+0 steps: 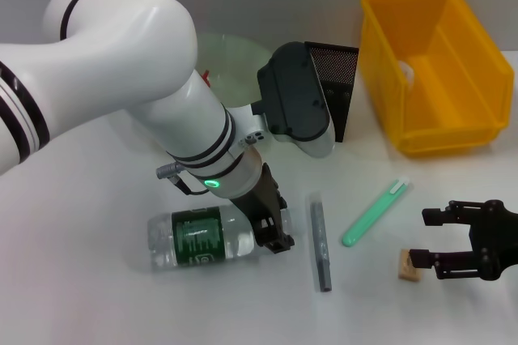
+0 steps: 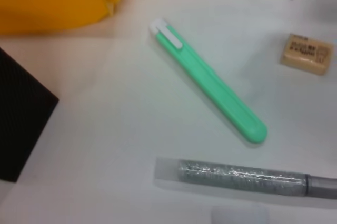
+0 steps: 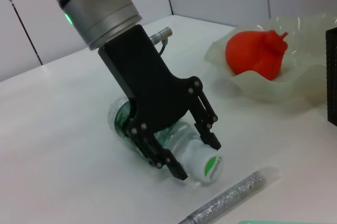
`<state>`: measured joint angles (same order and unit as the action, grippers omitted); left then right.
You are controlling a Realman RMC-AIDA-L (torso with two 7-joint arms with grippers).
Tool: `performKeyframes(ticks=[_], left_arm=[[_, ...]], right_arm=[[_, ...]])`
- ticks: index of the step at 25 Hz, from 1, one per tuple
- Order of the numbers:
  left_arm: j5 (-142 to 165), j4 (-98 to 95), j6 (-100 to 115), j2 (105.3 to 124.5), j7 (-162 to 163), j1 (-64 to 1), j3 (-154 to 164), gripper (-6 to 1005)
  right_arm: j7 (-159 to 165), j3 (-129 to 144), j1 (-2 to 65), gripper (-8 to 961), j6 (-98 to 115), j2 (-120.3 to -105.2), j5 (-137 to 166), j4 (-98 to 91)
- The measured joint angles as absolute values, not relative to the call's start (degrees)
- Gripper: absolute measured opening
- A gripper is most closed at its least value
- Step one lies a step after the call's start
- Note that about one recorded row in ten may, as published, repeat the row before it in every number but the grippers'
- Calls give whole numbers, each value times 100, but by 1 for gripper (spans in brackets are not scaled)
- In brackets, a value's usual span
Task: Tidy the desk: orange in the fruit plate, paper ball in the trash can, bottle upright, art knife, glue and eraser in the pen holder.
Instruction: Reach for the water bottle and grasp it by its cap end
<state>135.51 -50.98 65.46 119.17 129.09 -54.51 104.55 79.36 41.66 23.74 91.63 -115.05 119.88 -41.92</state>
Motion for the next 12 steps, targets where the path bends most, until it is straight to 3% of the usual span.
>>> performKeyframes(ticks=[12], left_arm=[[13841, -5297, 6879, 11917, 13083, -5435, 10444, 495]], right_arm=[[7936, 4165, 2377, 794, 9182, -11504, 11988, -4193]])
